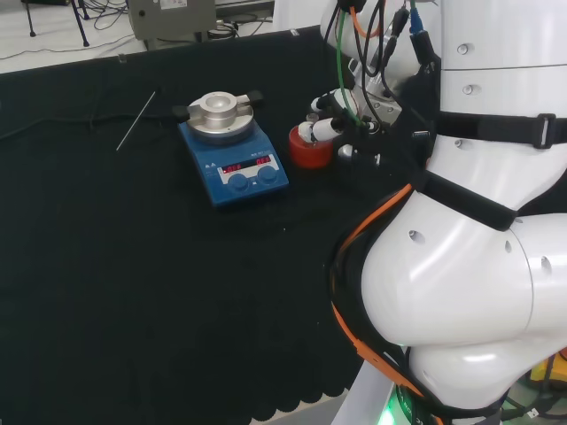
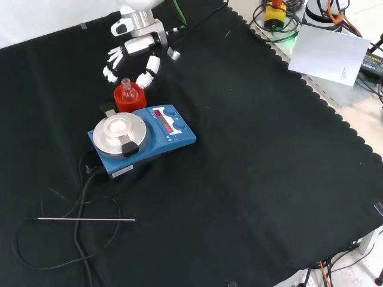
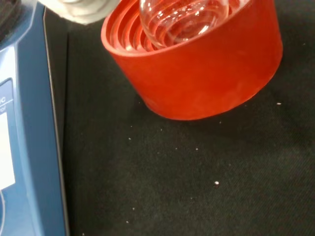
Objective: Pick up the round-bottom flask.
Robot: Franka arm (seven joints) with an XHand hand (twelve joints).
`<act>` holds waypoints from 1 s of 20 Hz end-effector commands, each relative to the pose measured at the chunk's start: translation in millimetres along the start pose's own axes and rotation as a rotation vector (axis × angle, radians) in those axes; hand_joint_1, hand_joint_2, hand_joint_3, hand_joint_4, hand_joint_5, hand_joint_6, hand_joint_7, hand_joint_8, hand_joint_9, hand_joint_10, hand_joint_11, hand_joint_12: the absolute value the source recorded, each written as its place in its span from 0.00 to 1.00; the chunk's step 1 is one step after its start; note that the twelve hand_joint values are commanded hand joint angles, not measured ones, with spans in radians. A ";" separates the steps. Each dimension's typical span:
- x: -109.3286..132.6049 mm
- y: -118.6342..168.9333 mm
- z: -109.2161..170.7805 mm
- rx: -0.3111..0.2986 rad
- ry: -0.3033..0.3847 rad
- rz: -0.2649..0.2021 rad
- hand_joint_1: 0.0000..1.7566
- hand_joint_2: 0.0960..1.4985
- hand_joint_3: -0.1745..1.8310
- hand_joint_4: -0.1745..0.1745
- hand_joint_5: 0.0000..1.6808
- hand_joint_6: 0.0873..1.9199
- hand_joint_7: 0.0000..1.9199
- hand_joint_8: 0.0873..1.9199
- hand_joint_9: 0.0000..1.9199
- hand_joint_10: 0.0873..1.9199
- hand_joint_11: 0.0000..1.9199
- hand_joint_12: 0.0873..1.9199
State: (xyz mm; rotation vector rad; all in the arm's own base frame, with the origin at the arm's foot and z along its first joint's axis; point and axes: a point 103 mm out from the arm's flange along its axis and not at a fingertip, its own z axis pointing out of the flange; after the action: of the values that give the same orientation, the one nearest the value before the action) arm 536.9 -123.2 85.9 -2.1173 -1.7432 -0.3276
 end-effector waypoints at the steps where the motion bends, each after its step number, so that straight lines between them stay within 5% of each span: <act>1: -2.1 2.7 4.4 0.012 0.007 0.002 0.47 0.41 0.34 0.45 0.38 0.00 0.13 0.26 0.19 0.29 0.00 0.67; 20: -1.2 10.4 7.2 -0.008 0.001 0.007 0.48 0.42 0.34 0.46 0.44 0.03 0.14 0.26 0.19 0.29 0.00 0.68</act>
State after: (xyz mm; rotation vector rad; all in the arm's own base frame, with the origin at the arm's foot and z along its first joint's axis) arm 545.5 -125.4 77.7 -2.1226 -1.7298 -0.3380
